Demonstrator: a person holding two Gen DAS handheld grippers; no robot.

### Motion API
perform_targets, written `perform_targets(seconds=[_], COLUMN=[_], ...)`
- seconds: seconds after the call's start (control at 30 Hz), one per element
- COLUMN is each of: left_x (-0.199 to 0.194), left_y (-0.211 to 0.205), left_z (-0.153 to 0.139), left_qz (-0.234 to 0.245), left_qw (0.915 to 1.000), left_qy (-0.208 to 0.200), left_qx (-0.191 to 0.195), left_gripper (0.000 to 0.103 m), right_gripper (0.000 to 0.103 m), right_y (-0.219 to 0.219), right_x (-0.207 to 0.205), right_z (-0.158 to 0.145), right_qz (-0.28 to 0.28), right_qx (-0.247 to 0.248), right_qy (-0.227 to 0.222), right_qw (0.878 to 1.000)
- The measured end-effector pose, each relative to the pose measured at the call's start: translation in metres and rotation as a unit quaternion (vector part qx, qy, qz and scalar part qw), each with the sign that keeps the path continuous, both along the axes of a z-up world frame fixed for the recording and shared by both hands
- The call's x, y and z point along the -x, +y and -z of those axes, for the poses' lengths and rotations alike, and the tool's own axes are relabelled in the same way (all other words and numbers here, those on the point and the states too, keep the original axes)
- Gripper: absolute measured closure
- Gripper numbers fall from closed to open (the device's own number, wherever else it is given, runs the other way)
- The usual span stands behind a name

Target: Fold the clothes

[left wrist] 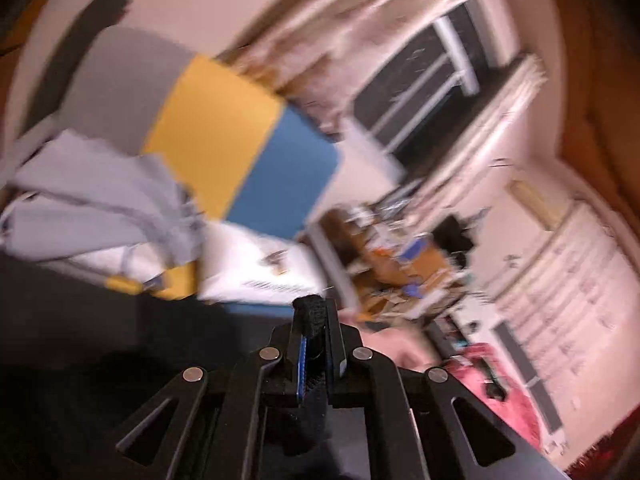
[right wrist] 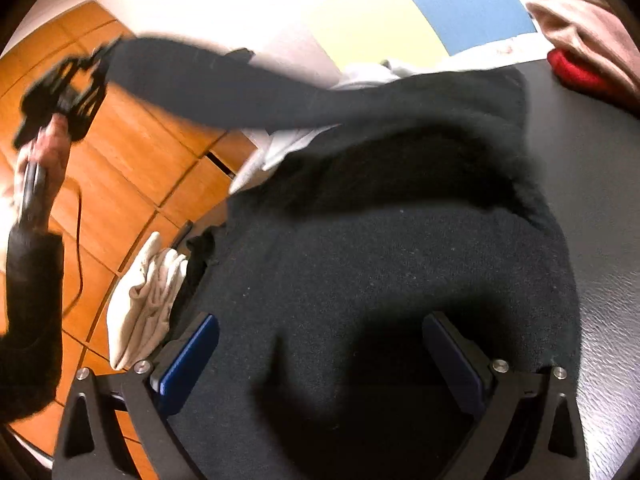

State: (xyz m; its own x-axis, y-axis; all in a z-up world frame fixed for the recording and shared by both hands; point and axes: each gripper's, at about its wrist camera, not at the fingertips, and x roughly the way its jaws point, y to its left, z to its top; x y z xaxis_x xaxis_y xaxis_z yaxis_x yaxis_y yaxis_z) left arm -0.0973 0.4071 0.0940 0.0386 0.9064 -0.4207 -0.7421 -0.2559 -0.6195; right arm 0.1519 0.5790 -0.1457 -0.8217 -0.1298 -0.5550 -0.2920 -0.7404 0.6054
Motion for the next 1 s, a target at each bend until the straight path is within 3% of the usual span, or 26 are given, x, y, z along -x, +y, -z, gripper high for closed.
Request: perform_targets(seconds=[0.1,0.2,0.4,0.47,0.53,0.57,0.6,0.67,0.77,0.8,0.87,0.97,1.0], left_x=[0.013,0.016,0.02,0.022,0.026,0.028,0.03,0.036,0.05,0.055,0.068,0.079,0.084], left_y=[-0.015,-0.031,-0.05,-0.054,-0.055,-0.059,-0.063,-0.07,-0.059,-0.053,-0.04,-0.044,-0.049], left_z=[0.028,0.047,0.068,0.068,0.064,0.062,0.06,0.061,0.102,0.123,0.18,0.229,0.241], left_qz=[-0.013,-0.006,0.001,-0.001,-0.001,-0.003,-0.006,-0.019,-0.048,-0.058,-0.081,-0.119,-0.138], left_qw=[0.999,0.9983,0.998,0.9982,0.9988,0.9992,0.9993,0.9991,0.9959,0.9924,0.9771,0.9575,0.9511], left_qy=[-0.003,-0.008,-0.024,-0.026,-0.03,-0.032,-0.034,-0.037,-0.036,-0.034,-0.043,-0.082,-0.101], left_qx=[0.043,0.057,0.059,0.055,0.039,0.024,0.01,-0.004,0.067,0.103,0.192,0.25,0.257], left_gripper=[0.098,0.098,0.098,0.098,0.098,0.098,0.098,0.097,0.097,0.097,0.097,0.096,0.096], right_gripper=[0.006,0.008,0.008,0.013,0.037,0.08,0.096,0.096,0.097,0.098,0.098,0.094,0.082], right_y=[0.02,0.052,0.104,0.111,0.117,0.12,0.123,0.127,0.136,0.139,0.138,0.141,0.143], right_x=[-0.018,-0.026,0.028,0.051,0.073,0.08,0.082,0.074,0.058,0.051,0.046,0.042,0.04], right_z=[-0.029,-0.049,-0.038,-0.029,-0.021,-0.017,-0.015,-0.013,-0.005,-0.001,-0.003,-0.006,-0.007], right_qz=[0.06,0.116,0.127,0.125,0.127,0.132,0.136,0.158,0.187,0.191,0.192,0.183,0.181], right_qx=[-0.043,-0.093,-0.121,-0.129,-0.14,-0.142,-0.136,-0.151,-0.165,-0.159,-0.177,-0.183,-0.184], right_qy=[0.006,-0.003,-0.086,-0.113,-0.145,-0.158,-0.16,-0.18,-0.21,-0.206,-0.213,-0.216,-0.216], right_qw=[0.997,0.989,0.981,0.977,0.971,0.968,0.968,0.959,0.945,0.946,0.942,0.941,0.942])
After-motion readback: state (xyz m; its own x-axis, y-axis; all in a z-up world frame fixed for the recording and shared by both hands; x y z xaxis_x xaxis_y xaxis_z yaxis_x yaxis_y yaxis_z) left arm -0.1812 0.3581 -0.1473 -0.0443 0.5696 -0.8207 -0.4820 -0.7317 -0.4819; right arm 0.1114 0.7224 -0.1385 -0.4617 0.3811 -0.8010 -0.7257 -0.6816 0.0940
